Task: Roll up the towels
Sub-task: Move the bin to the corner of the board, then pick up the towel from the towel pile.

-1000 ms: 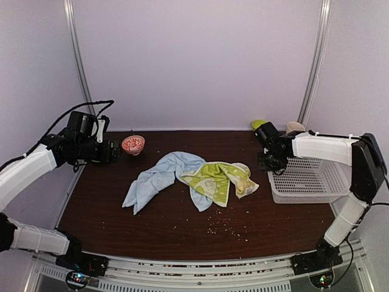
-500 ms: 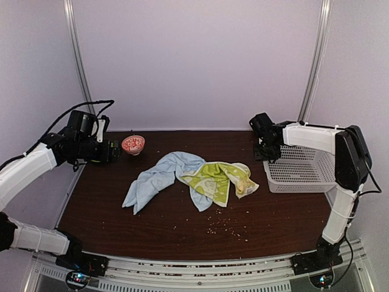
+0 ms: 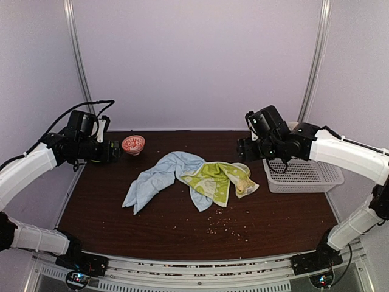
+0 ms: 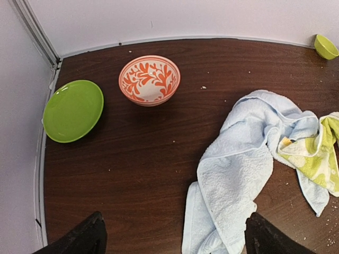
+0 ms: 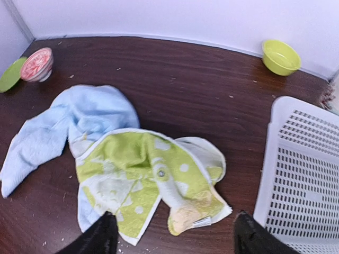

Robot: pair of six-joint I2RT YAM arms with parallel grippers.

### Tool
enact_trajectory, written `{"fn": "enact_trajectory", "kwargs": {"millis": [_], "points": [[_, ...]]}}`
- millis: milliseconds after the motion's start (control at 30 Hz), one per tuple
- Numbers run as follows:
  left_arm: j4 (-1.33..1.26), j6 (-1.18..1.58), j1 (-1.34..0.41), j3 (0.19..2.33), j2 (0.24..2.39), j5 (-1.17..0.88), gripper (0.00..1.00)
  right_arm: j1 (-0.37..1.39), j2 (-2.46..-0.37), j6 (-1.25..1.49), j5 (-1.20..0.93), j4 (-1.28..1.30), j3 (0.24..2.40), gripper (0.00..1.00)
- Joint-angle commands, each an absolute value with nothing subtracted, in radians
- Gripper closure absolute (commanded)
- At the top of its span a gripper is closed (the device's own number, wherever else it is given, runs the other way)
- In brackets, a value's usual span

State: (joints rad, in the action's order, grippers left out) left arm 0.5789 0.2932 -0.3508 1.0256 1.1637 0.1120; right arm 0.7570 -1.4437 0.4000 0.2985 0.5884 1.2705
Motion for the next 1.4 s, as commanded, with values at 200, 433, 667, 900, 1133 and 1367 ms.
{"fn": "enact_trajectory", "kwargs": {"millis": [200,433,667,900,1133,1367], "points": [[0.561,0.307,-0.367,1.043,1.176,0.131,0.08,0.941,-1.742,0.468,0.149,0.468,1.259,0.56],[0.569,0.301,-0.369,1.052,1.185,0.136,0.09,0.942,-1.921,0.437,0.14,0.558,1.386,0.48],[0.572,0.298,-0.37,1.059,1.189,0.121,0.09,0.939,-1.962,0.447,0.126,0.584,1.352,0.53],[0.577,0.298,-0.371,1.058,1.185,0.117,0.09,0.94,-1.981,0.457,0.097,0.589,1.329,0.67],[0.577,0.301,-0.375,1.052,1.185,0.124,0.09,0.934,-1.897,0.453,0.159,0.58,1.301,1.0],[0.579,0.357,-0.435,1.04,1.224,0.15,0.1,0.933,-1.51,0.39,0.244,0.578,1.317,1.0]]}}
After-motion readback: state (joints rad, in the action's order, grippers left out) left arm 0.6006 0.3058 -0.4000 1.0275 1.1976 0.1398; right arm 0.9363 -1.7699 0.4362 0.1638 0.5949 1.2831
